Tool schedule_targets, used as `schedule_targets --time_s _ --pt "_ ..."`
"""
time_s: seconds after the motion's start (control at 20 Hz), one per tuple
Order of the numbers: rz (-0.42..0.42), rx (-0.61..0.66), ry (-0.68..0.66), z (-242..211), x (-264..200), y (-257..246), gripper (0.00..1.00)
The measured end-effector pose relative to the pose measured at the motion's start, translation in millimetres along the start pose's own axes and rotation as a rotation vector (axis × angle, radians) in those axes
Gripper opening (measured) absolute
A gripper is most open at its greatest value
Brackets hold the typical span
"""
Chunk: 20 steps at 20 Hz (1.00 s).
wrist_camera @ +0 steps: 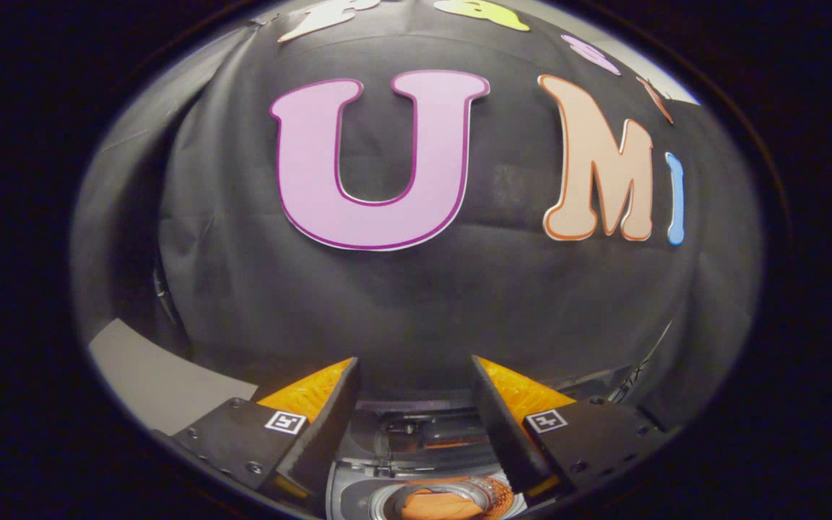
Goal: Put the clothes into the washing machine and then close the washing machine lid.
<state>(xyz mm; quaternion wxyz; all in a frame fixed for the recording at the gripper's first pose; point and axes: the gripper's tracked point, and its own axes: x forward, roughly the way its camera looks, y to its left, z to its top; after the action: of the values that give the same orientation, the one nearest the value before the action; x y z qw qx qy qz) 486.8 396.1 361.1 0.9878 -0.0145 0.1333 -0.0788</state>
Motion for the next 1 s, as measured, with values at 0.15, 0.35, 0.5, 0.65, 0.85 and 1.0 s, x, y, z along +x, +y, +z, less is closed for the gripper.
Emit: schedule_targets --time_s 0.15,0.35,0.5,0.65,0.85,1.0 --pt "-0.008 -0.011 0.047 -17 14 0 0.95" --pt "0.006 -0.016 0.023 -23 7 0 0.95" --pt "0.029 -0.019 0.002 -26 -8 -2 0.96" --pt "0.04 -0.021 -0.006 -29 -19 -3 0.96" --pt "0.044 -0.024 -0.004 -40 -46 -4 0.96" --pt "0.05 -0.025 0.0 -51 -67 -6 0.96"
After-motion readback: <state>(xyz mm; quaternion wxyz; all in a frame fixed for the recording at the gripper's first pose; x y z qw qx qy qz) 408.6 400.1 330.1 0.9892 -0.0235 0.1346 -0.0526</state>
